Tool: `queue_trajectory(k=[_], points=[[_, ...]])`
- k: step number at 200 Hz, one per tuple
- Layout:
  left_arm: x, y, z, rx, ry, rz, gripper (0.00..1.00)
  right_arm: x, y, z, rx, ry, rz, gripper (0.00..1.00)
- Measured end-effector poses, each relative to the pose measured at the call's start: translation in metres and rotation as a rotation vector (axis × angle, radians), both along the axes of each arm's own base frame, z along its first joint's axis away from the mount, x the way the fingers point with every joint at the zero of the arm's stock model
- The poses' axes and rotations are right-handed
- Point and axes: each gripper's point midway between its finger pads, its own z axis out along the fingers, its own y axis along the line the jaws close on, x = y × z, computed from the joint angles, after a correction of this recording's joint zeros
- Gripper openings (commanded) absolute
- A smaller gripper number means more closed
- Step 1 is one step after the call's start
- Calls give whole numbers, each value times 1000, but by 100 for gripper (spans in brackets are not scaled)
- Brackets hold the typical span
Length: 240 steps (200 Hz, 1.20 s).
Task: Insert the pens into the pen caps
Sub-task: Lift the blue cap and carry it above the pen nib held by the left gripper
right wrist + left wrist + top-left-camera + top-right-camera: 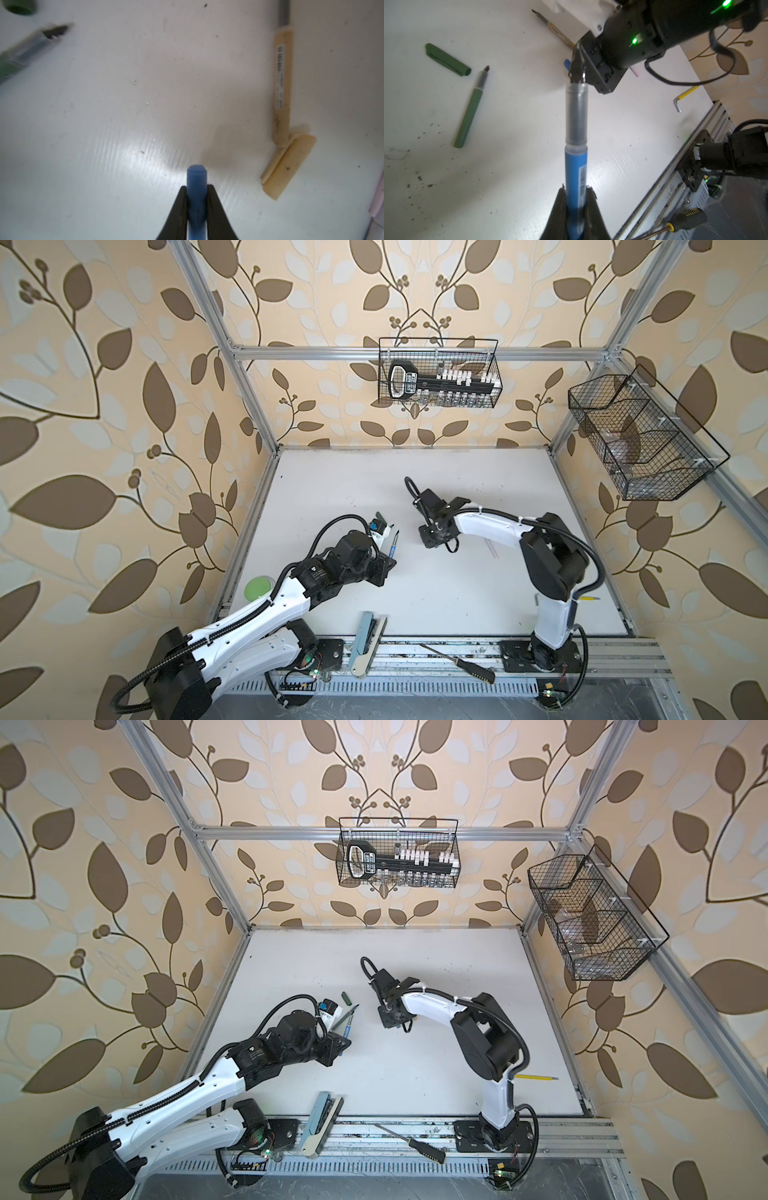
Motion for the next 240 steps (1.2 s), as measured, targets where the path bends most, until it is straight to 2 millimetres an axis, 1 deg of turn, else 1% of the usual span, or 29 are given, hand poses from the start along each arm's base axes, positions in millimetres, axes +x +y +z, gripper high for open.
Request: queue_trajectory(k=[25, 40, 49, 61, 74, 93, 106, 121, 146, 162, 177, 192, 217, 240], points=[[2, -13, -11, 10, 12, -59, 5, 5, -6, 38, 239, -94, -38, 17], [3, -21, -16, 22, 23, -95, 5, 5, -13, 55, 391, -152, -71, 18], [5, -27, -16, 21, 20, -119, 5, 4, -18, 63, 478, -181, -88, 17], [6, -37, -11, 12, 8, -152, 5, 1, -24, 71, 592, -210, -121, 18], [9, -48, -2, -6, -14, -184, 5, -2, -27, 80, 711, -236, -147, 18], [11, -62, 14, -42, -55, -222, 5, -7, -22, 96, 848, -266, -146, 18], [12, -69, 22, -63, -81, -242, 5, -8, -17, 113, 936, -295, -132, 18], [11, -76, 27, -82, -93, -264, 5, -9, -13, 135, 1021, -333, -112, 18], [10, -82, 29, -93, -97, -281, 5, -11, -10, 173, 1127, -407, -76, 18], [10, -83, 29, -96, -98, -283, 5, -13, -10, 191, 1170, -444, -59, 18], [10, -83, 30, -102, -99, -286, 5, -14, -10, 201, 1196, -463, -47, 18], [10, -84, 30, -103, -99, -288, 5, -16, -9, 206, 1215, -469, -40, 18], [9, -83, 32, -107, -103, -287, 6, -19, -6, 207, 1227, -452, -33, 18], [10, -84, 44, -137, -134, -283, 7, -24, 1, 206, 1231, -436, -17, 18]])
